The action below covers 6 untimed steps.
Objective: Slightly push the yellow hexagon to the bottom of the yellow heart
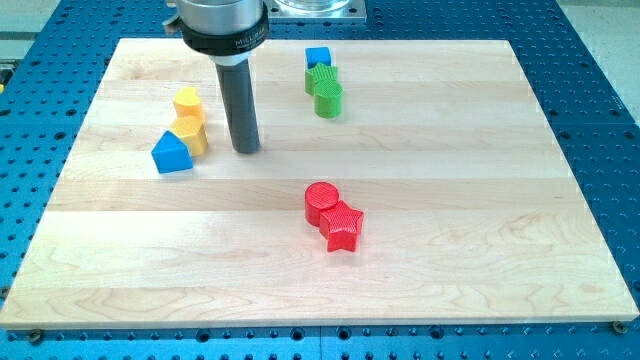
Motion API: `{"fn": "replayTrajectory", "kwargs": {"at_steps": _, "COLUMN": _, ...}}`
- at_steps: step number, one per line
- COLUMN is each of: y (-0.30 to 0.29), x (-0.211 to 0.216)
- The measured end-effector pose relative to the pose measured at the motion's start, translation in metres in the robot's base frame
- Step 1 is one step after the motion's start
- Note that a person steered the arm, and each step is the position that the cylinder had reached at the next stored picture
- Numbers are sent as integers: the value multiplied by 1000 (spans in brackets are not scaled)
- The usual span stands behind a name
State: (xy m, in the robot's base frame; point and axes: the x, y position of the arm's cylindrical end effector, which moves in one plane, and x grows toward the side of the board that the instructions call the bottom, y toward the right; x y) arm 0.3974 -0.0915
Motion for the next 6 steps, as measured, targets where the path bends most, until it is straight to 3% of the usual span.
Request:
{"fn": "replayTrajectory", "kwargs": {"at_steps": 2, "y": -37, "x": -14}}
{"fn": "replayTrajectory", "kwargs": {"at_steps": 3, "y": -27, "x": 13}}
{"fn": "replayTrajectory", "kwargs": {"at_steps": 6, "y": -46, "x": 29}}
